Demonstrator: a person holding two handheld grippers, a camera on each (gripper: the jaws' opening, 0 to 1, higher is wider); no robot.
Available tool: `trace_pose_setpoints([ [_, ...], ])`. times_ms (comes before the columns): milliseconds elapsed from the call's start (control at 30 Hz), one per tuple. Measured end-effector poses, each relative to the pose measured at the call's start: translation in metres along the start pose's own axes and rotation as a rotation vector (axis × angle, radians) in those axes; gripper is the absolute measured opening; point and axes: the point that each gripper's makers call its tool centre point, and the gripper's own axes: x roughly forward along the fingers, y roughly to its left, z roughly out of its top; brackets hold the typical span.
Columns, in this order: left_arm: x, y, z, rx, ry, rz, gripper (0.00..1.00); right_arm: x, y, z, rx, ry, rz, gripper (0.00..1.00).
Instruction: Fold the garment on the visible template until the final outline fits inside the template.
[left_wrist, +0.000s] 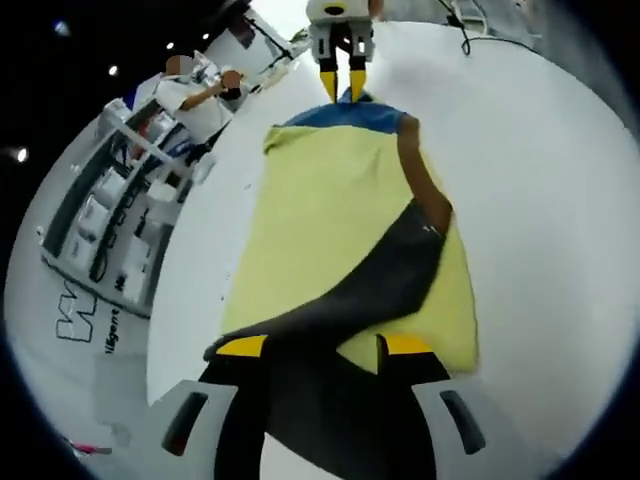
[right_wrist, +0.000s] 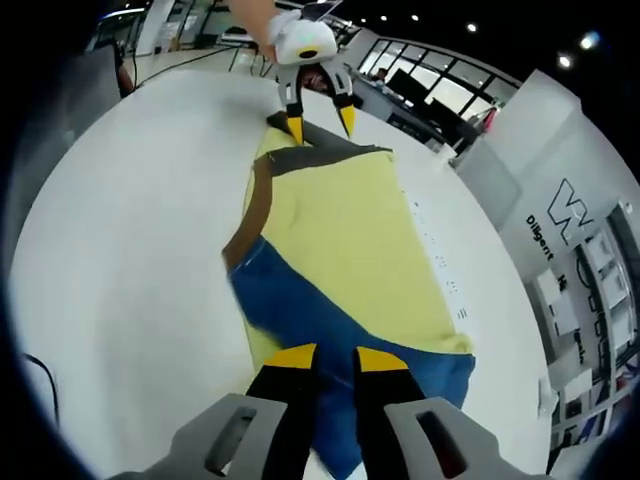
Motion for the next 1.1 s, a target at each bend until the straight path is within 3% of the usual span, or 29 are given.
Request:
trace_pose_setpoints([
  [133,0.007,-0.001,0.005,0.115,-0.010,0.000,0.39,-0.001,0.001,-0.001,-0.006,0.002,0.001,0.07],
  [433,0.004,0.002,0.017,0.149,-0.052,-0.010,0.37,-0.002,0.005,-0.004,-0.013,0.002,0.009,0.06],
  [600,0.003,0.001,0.022,0.184,-0.077,-0.012,0.26,-0.004,0.008,-0.007,-0.039,0.010,0.023,0.06],
  [800,0.003,0.001,0.025,0.189,-0.084,-0.027,0.26,-0.005,0.008,-0.009,-0.040,0.014,0.025,0.06],
  [867,0.008,-0.007,0.016,0.223,-0.051,-0.070,0.27,-0.004,0.008,-0.009,-0.041,0.014,0.027,0.06],
  [967,0.011,-0.009,0.011,0.253,-0.031,-0.076,0.27,-0.004,0.008,-0.009,-0.041,0.013,0.028,0.06],
  [1100,0.009,-0.006,0.016,0.254,-0.047,-0.069,0.24,-0.004,0.009,-0.010,-0.043,0.015,0.032,0.06],
])
